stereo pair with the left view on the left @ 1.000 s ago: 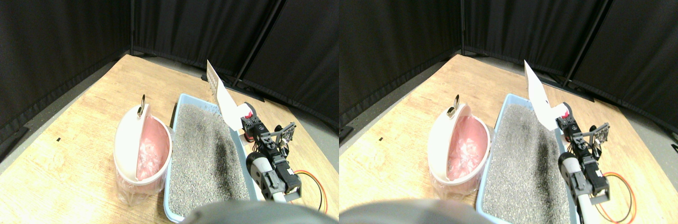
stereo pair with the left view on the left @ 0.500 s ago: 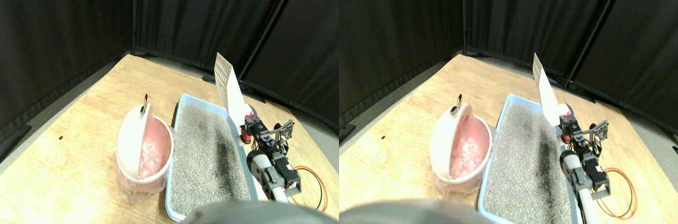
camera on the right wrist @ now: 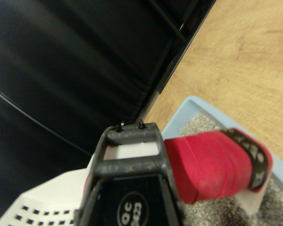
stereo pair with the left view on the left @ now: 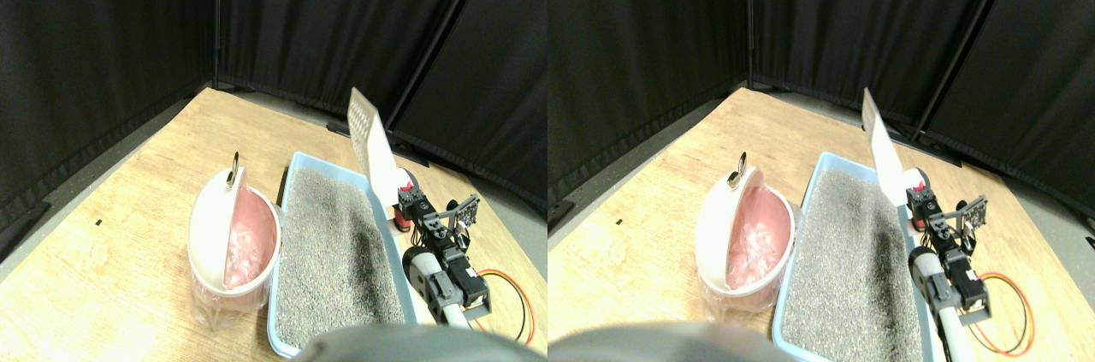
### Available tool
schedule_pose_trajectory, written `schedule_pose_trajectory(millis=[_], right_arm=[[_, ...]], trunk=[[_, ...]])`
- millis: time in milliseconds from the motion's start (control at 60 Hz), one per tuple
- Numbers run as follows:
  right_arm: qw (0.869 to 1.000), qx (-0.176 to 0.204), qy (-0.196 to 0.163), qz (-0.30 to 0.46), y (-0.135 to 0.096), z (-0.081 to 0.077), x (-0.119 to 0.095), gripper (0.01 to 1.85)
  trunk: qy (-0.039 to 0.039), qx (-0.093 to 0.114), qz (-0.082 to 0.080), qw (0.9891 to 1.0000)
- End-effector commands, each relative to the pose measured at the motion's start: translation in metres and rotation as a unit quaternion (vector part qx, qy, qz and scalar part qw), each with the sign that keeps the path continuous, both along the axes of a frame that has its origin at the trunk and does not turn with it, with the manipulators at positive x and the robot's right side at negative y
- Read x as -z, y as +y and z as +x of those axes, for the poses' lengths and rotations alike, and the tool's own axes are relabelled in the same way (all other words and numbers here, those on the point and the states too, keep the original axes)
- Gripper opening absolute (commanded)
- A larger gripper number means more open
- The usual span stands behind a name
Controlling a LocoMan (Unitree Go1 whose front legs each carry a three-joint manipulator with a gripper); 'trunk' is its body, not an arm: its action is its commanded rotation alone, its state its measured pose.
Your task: Scoop (unimanual)
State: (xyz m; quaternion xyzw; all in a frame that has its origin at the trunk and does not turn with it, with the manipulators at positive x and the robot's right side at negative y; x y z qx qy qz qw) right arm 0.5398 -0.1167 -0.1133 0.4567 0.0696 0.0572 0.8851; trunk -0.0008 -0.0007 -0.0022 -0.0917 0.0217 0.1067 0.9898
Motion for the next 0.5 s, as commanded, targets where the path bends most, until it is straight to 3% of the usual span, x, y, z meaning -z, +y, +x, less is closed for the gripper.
schedule_pose_trajectory(millis=[17,83,117,150,217,500], right_arm=[[0.996,-0.011,-0.062,-0.056,0.001,-0.002,-0.012,0.05],[0.994,-0.016,-0.074,-0.082,0.0,-0.002,-0.012,0.05],[0.982,-0.021,-0.105,-0.158,0.0,-0.003,-0.014,0.05],[0.979,-0.022,-0.109,-0.169,-0.001,-0.004,-0.014,0.05],[0.962,-0.028,-0.127,-0.24,-0.001,-0.006,-0.017,0.05],[0.921,-0.067,-0.168,-0.344,0.003,-0.015,-0.021,0.05]], trunk=[[0.0034,-0.008,-0.003,1.0],[0.0034,-0.008,-0.003,1.0],[0.0045,-0.01,-0.005,0.9999],[0.0046,-0.012,-0.006,0.9999],[0.0047,-0.013,-0.007,0.9999],[0.0059,-0.018,-0.011,0.9998]])
